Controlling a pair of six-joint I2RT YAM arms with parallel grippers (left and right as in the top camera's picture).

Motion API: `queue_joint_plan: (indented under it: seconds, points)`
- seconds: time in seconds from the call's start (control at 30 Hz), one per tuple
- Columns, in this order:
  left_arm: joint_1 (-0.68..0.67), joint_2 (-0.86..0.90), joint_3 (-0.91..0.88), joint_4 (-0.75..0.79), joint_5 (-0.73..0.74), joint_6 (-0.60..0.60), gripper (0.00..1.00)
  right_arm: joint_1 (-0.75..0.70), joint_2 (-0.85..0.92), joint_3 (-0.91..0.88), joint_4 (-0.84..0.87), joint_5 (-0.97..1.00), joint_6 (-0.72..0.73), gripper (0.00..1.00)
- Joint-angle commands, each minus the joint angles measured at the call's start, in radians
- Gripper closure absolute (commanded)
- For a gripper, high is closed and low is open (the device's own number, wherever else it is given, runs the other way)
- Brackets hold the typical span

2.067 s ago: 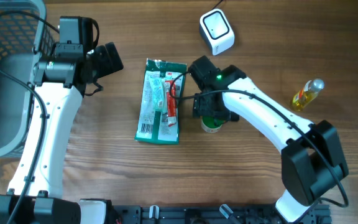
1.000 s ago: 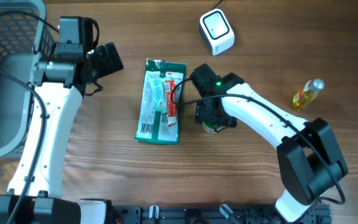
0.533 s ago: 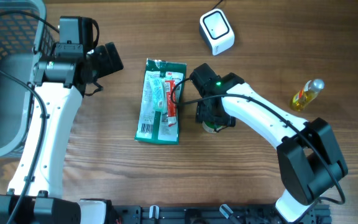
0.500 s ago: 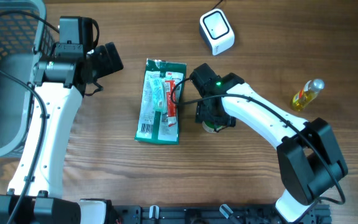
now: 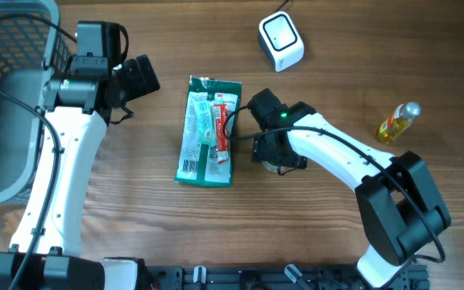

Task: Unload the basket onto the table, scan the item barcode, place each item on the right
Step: 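Close the right gripper around the green-lidded jar, then lift the jar and tip it sideways with the right gripper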

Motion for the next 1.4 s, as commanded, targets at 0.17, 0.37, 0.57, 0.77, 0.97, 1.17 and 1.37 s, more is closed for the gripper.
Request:
queue_joint_plan:
  seconds: [0.17, 0.37, 0.57, 0.77, 0.97, 1.17, 1.37]
  points:
    - [0.005, 0.003, 0.008, 0.002, 0.008, 0.013, 0.00, 0.003, 0.017, -0.002, 0.001, -0.016, 0.010, 0.18]
    - [0.005, 0.003, 0.008, 0.002, 0.008, 0.013, 0.00, 0.003, 0.017, -0.002, 0.005, -0.016, 0.011, 0.18]
    - [0.005, 0.003, 0.008, 0.002, 0.008, 0.013, 0.00, 0.003, 0.017, -0.003, -0.005, -0.016, 0.010, 0.19]
    - [0.005, 0.003, 0.008, 0.002, 0.008, 0.013, 0.00, 0.003, 0.017, -0.003, -0.006, -0.009, 0.003, 0.27]
    - [0.005, 0.003, 0.008, 0.002, 0.008, 0.013, 0.00, 0.003, 0.017, -0.003, -0.007, -0.009, 0.003, 0.32]
    - [0.005, 0.003, 0.008, 0.002, 0.008, 0.013, 0.00, -0.010, 0.016, 0.000, -0.006, -0.010, -0.011, 0.36]
    - [0.005, 0.003, 0.008, 0.002, 0.008, 0.013, 0.00, -0.072, -0.012, 0.020, -0.033, -0.090, -0.071, 0.58]
